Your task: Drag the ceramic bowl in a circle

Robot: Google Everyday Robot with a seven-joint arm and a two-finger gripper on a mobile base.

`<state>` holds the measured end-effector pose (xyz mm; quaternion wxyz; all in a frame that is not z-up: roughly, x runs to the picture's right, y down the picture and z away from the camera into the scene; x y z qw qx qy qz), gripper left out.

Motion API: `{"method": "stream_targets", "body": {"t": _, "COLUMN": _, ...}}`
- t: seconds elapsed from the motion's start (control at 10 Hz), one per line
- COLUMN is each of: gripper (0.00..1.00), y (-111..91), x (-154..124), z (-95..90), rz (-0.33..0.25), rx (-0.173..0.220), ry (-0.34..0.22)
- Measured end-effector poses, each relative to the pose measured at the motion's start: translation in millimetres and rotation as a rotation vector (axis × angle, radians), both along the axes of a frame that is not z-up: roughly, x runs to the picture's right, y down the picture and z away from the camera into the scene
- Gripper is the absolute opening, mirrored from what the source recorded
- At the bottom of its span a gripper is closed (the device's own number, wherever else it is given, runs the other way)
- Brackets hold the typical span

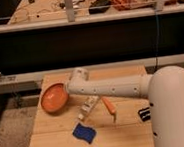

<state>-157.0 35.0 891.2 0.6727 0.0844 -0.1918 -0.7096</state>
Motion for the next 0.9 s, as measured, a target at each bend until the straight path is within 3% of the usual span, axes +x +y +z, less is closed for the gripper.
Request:
{"method": "stream_targets", "body": {"t": 0.2, "gripper": 0.0, "y": -18.6, "x": 3.7, "z": 17.6, "rz": 0.017, "rx": 0.004, "ry": 0.004}}
{"method": "stream_targets", "body": {"t": 0.4, "gripper": 0.0, "y": -22.6, "x": 28.7, "z": 26.3, "rz": 0.063, "rx": -0.007, "ry": 0.028}}
{"method": "stream_targets", "body": {"t": 0.9, "gripper": 0.0, "y": 10.9, "x": 127.5, "z": 21.2, "rz": 0.205, "rx": -0.059, "ry": 0.147}}
